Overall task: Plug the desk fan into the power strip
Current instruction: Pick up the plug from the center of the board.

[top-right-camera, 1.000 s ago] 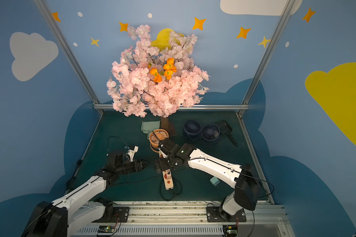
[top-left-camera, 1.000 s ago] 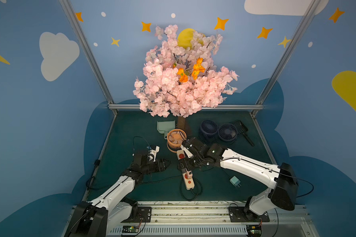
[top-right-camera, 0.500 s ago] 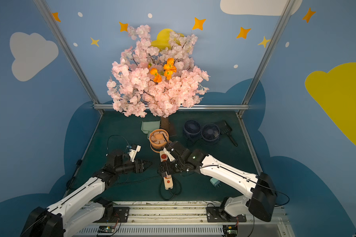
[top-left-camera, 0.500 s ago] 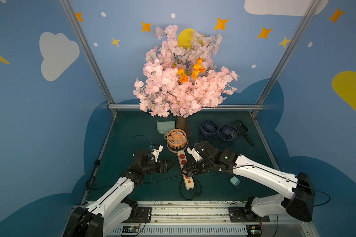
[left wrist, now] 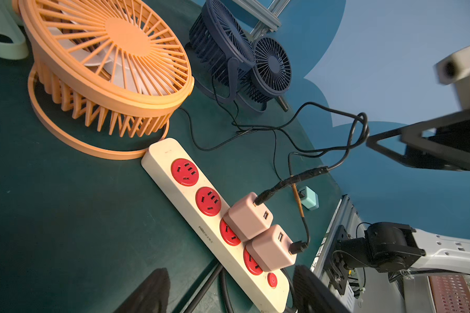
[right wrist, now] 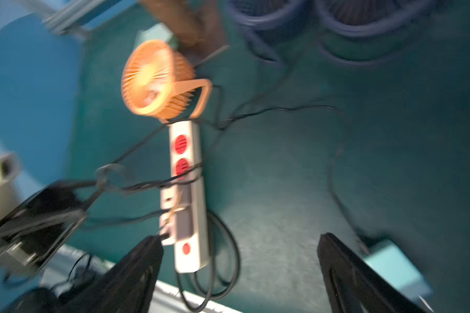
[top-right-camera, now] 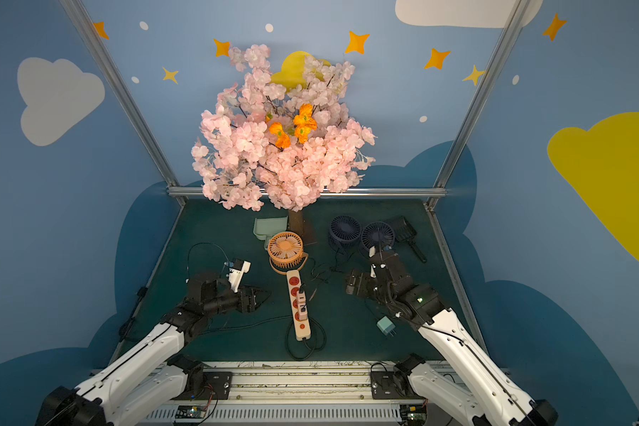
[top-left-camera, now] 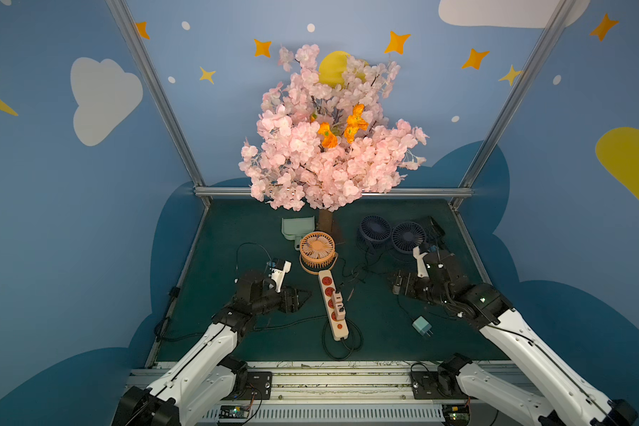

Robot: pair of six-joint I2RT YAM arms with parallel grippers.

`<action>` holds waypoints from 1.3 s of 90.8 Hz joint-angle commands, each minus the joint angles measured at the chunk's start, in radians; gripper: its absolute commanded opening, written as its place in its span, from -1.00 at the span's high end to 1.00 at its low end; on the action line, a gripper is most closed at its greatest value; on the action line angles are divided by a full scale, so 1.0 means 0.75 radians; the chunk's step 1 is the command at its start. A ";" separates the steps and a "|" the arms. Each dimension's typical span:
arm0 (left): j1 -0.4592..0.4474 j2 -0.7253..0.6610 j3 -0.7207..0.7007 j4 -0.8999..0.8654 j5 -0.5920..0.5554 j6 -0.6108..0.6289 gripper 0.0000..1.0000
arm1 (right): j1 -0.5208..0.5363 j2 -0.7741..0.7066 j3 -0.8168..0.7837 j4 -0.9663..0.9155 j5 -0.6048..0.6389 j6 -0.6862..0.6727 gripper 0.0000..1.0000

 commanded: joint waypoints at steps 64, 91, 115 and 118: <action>-0.014 -0.011 -0.041 0.034 -0.002 0.037 -0.53 | -0.465 0.473 -0.327 0.015 -0.198 -0.170 -0.90; -0.013 0.004 -0.044 0.042 0.001 0.035 -0.53 | -0.104 0.464 -0.301 -0.092 -0.148 -0.081 -0.70; -0.013 0.016 -0.037 0.053 0.014 0.030 -0.53 | 0.040 0.654 -0.111 -0.175 0.092 -0.150 -0.41; -0.015 0.013 -0.037 0.053 0.015 0.026 -0.53 | 0.051 0.694 -0.084 -0.181 0.112 -0.167 -0.38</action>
